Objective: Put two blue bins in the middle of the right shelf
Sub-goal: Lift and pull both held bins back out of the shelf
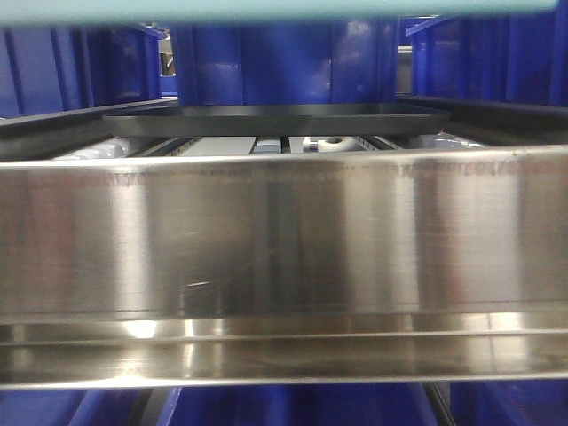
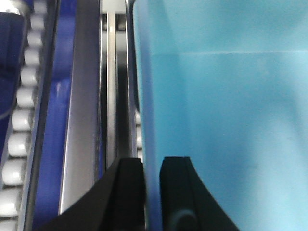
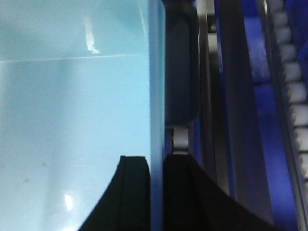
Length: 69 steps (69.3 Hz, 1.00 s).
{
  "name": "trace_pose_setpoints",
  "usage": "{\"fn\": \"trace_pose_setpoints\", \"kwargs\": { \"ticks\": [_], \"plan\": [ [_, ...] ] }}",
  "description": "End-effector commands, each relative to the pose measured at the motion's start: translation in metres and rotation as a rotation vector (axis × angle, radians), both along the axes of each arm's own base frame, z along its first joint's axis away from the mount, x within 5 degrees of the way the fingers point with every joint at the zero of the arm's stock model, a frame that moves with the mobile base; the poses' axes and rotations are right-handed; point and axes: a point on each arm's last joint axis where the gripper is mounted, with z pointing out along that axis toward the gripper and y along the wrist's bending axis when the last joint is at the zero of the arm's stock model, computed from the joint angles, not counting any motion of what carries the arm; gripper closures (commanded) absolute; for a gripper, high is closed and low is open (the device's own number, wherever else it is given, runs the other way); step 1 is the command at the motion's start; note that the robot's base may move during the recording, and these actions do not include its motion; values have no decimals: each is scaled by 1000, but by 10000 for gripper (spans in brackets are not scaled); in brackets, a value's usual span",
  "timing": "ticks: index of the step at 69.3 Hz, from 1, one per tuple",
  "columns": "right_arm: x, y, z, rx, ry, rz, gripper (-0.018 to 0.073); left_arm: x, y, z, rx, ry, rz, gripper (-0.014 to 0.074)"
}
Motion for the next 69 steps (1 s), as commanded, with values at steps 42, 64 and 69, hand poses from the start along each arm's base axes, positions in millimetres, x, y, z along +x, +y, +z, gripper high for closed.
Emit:
{"fn": "trace_pose_setpoints", "kwargs": {
  "ticks": [42,64,69],
  "plan": [
    [-6,-4,27,35,-147,51,721,-8,4,25,-24,-114,-17,707],
    [-6,-4,27,35,-147,51,721,-8,4,25,-24,-114,-17,707],
    [-4,-3,29,49,-173,55,721,-8,4,25,-24,-114,-17,707]
  ]
}}
